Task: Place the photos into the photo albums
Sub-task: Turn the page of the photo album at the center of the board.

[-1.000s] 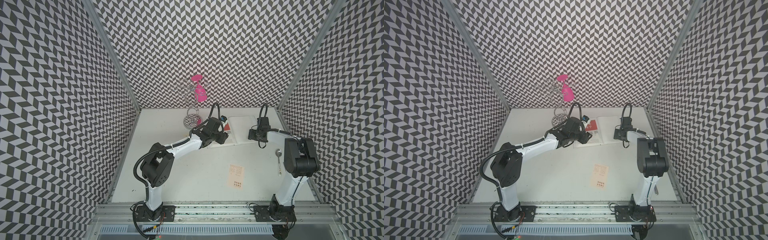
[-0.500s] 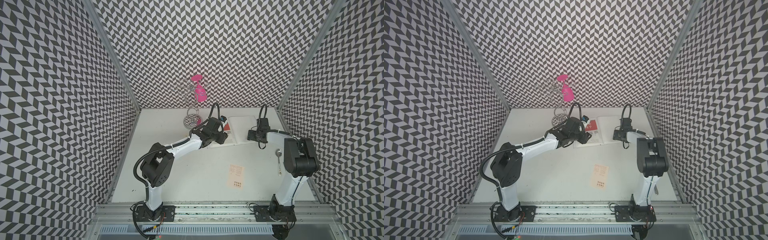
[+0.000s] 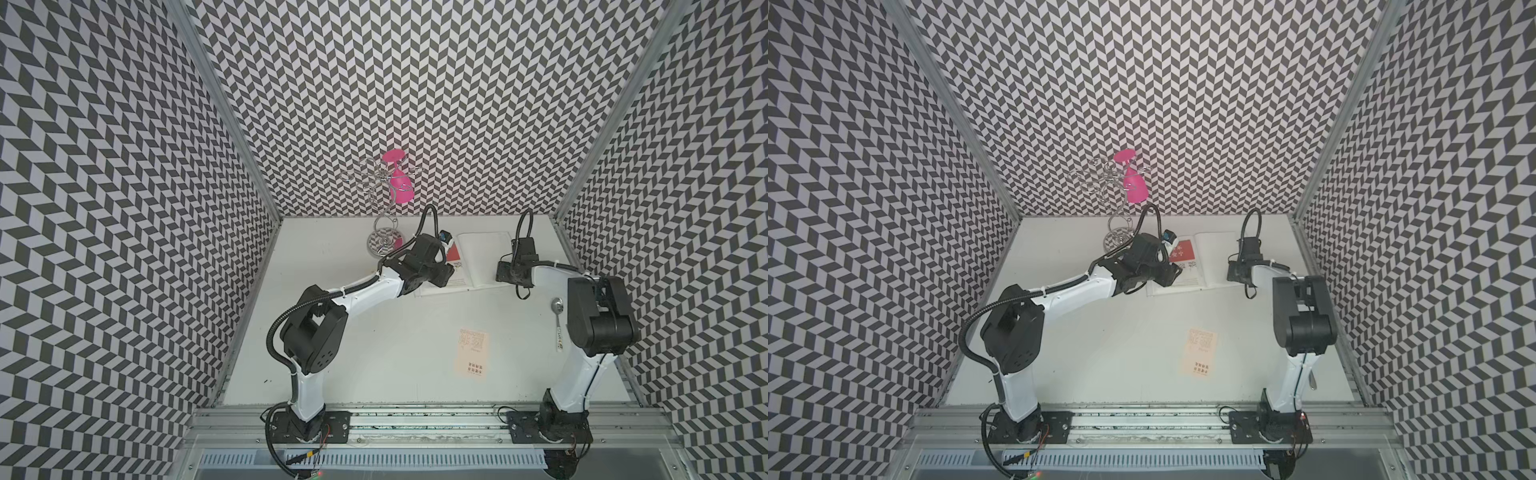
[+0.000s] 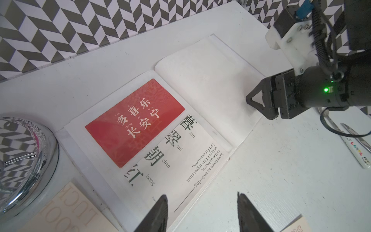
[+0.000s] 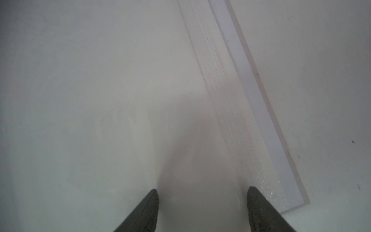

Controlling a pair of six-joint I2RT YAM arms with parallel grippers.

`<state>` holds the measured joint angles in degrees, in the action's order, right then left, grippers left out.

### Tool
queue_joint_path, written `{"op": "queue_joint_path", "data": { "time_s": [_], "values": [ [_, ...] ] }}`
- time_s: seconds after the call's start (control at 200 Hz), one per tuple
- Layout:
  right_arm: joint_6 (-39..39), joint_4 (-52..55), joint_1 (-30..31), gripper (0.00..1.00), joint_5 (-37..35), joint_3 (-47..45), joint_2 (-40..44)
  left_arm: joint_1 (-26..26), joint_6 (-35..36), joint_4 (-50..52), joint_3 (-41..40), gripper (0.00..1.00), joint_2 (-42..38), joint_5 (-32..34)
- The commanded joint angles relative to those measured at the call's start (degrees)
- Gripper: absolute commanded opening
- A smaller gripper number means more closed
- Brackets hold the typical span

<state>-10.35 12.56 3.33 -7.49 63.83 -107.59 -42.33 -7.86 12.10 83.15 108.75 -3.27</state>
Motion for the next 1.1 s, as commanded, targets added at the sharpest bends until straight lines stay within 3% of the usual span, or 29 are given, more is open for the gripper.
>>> {"op": "queue_joint_path", "data": {
  "time_s": [0.0,0.13,0.205,0.28,0.376,0.451,0.526,0.616,0.676,1.097],
  "values": [
    [0.7,1.1,1.3,0.66,-2.5,-1.3,1.1,0.4,-0.8,0.6,1.8,0.56,0.6,0.8],
    [0.9,1.0,1.7,0.55,-3.6,-1.3,1.5,0.5,-0.9,0.7,2.0,0.56,0.6,0.8],
    [1.0,0.8,1.7,0.44,-3.5,-1.5,1.7,0.6,-0.9,0.8,2.0,0.56,0.5,0.9],
    [1.0,0.6,1.8,0.42,-3.3,-1.4,1.7,0.6,-0.9,0.9,2.0,0.56,0.5,0.9],
    [1.1,0.6,1.8,0.29,-2.8,-1.4,1.9,0.6,-0.9,0.9,2.1,0.56,0.5,1.0],
    [1.0,0.5,2.0,0.26,-2.7,-1.3,2.4,0.6,-0.9,1.0,2.1,0.56,0.5,1.1],
    [1.1,0.6,2.1,0.13,-2.2,-1.1,3.0,0.7,-1.0,0.9,2.1,0.56,0.5,1.1],
    [1.0,0.8,2.4,0.11,-1.6,-0.8,3.8,0.8,-1.0,1.0,2.2,0.56,0.5,0.9],
    [1.1,1.0,2.8,0.00,-1.4,-0.5,4.3,0.9,-1.0,1.1,2.2,0.56,0.4,1.0],
    [-1.0,1.9,2.9,0.00,-1.6,-2.3,10.8,1.0,-1.1,1.2,2.3,0.56,-0.2,1.0]
  ]
}}
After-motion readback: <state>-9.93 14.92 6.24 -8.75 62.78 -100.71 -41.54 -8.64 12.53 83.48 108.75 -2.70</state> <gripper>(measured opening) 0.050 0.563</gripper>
